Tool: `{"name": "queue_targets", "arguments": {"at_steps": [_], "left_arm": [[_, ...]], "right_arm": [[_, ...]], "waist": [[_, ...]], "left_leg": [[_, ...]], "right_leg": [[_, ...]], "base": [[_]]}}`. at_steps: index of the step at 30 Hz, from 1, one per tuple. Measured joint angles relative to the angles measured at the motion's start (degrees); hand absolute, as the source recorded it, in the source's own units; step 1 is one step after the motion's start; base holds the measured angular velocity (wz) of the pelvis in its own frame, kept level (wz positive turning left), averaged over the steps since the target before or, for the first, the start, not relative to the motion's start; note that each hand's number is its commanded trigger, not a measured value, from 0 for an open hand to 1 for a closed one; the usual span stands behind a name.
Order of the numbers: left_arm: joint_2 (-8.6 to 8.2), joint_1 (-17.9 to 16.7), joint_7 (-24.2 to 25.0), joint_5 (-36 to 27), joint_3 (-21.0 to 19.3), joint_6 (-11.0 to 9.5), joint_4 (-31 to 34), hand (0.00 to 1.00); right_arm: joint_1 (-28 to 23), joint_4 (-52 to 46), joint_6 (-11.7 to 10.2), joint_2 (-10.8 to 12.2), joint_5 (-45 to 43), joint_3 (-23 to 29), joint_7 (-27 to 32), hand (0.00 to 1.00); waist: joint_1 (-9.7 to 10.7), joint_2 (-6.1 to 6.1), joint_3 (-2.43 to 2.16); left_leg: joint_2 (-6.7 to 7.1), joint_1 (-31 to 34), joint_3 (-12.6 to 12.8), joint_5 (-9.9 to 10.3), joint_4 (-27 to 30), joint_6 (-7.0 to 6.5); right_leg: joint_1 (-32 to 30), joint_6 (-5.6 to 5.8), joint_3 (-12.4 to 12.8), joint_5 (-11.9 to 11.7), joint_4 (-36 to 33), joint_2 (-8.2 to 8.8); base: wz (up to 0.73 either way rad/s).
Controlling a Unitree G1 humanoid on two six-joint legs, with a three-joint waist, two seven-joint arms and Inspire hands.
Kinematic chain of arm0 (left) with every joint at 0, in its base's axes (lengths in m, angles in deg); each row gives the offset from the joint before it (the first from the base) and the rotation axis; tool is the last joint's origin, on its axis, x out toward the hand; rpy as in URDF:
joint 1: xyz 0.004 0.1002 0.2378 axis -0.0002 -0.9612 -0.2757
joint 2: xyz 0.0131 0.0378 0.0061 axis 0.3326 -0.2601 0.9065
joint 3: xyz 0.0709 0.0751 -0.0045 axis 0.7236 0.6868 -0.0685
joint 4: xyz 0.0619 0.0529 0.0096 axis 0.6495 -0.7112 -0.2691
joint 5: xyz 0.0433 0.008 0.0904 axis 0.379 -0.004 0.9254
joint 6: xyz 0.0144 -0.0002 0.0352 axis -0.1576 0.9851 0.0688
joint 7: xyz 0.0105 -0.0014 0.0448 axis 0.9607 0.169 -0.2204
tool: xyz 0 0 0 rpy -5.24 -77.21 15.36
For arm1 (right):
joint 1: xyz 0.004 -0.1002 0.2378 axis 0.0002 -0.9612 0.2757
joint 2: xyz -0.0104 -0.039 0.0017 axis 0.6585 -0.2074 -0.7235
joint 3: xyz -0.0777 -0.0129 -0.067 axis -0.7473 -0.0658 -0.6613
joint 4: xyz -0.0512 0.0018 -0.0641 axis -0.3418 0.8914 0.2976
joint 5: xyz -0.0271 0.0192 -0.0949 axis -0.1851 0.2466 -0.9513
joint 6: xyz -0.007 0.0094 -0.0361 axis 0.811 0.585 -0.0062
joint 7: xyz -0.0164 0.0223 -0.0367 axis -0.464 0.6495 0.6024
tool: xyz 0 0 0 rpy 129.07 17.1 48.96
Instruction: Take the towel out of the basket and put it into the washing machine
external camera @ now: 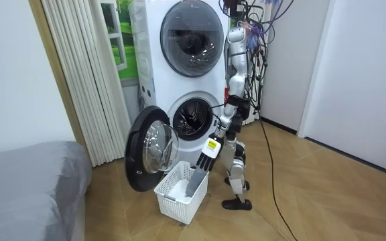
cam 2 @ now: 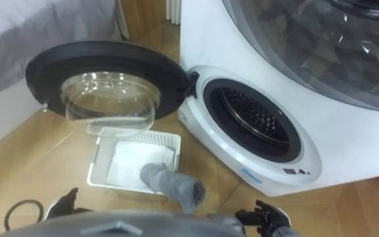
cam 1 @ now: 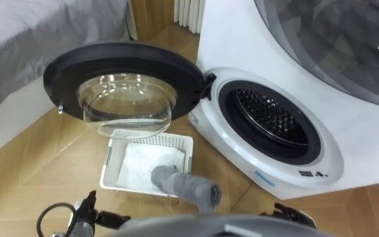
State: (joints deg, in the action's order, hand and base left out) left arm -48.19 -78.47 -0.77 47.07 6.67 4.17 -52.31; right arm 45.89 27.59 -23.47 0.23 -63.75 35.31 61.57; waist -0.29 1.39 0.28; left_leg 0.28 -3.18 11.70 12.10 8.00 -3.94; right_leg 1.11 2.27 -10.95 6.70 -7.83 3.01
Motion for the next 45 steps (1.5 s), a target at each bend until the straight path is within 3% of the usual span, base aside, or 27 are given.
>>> {"name": "queue_targets", "arguments": {"at_steps": [9,16,20,25,27,33,37,41,45], "left_arm": [[0.05,5.14,-1.05,5.82,6.73,-0.39,-0.11,0.0],[-0.49,11.03,-1.06,13.74,7.44,-1.74,-1.72,0.0],[-0.98,16.74,-1.36,15.15,10.59,-2.02,-6.31,0.0],[-2.98,22.38,-2.77,17.37,12.08,-2.99,-8.84,0.0],[-3.22,25.23,-3.47,17.9,12.07,-3.16,-9.32,0.0],[-3.93,30.13,-4.29,19.52,13.1,-3.05,-10.56,0.0],[-4.3,32.12,-4.78,19.45,14.89,-2.96,-10.66,0.0],[-4.35,35.36,-6.4,19.49,18.21,-2.95,-10.99,0.0],[-4.18,37.65,-8.5,22.43,21.35,-2.84,-10.83,0.0]], "right_arm": [[5.12,0.14,-0.1,0.09,-1.97,-3.02,-2.61,0.0],[8.23,0.13,-1.08,0.37,-6.23,-3.84,-4.2,0.0],[12.07,1.43,-1.18,0.9,-8.01,-4.51,-4.32,0.0],[15.31,1.86,-1.18,2.09,-7.96,-7.85,-4.21,0.0],[17.16,1.84,-1.17,2.21,-8.02,-7.92,-3.85,0.0],[19.88,1.09,-1.01,2.42,-7.33,-9.8,-2.67,0.0],[20.46,-0.94,-1.02,3.38,-6.91,-11.2,-1.63,0.0],[23.14,-1.49,-1.01,3.88,-6.58,-12.95,-0.55,0.0],[23.83,-3.96,-1.17,3.37,-3.64,-15.7,0.68,0.0]], "waist": [[1.52,-1.18,0.11],[1.73,-1.16,0.38],[2.94,-1.21,1.7],[3.28,-1.13,2.64],[3.33,-1.22,3.43],[4.23,-2.23,4.51],[5.03,-2.45,4.69],[5.09,-3.18,5.74],[5.37,-3.33,5.84]], "left_leg": [[-0.19,4.51,-0.16,-0.01,1.55,0.01],[-0.65,10.53,0.17,-0.04,3.83,0.03],[-0.67,13.12,0.58,-0.1,4.45,-0.03],[-0.63,19.02,0.91,-0.22,7.08,-0.24],[-0.62,22.0,1.12,-0.22,8.51,-0.24],[-0.88,28.95,1.8,-0.25,11.94,-0.29],[-1.23,33.59,2.12,-0.31,14.71,-0.42],[-1.84,39.28,2.25,0.33,18.58,-1.38],[-2.24,44.72,2.67,0.59,21.05,-1.74]], "right_leg": [[-3.86,-0.26,-0.13,-0.17,-0.54,0.04],[-10.17,-0.53,0.1,-0.33,-2.69,0.12],[-13.55,-0.63,1.04,-0.25,-4.63,0.31],[-20.7,-0.67,2.04,-0.2,-8.61,0.85],[-23.48,-0.74,2.36,-0.25,-9.4,1.03],[-30.77,-1.28,3.01,-0.37,-12.88,1.52],[-35.0,-1.82,3.11,-0.46,-14.51,1.72],[-40.8,-2.34,3.97,-0.59,-17.78,1.85],[-46.46,-2.98,4.33,-1.01,-20.39,1.7]], "base": [[0.0],[-0.02],[-0.1],[-0.1],[-0.06],[-0.06],[0.0],[-0.07],[-0.07]]}}
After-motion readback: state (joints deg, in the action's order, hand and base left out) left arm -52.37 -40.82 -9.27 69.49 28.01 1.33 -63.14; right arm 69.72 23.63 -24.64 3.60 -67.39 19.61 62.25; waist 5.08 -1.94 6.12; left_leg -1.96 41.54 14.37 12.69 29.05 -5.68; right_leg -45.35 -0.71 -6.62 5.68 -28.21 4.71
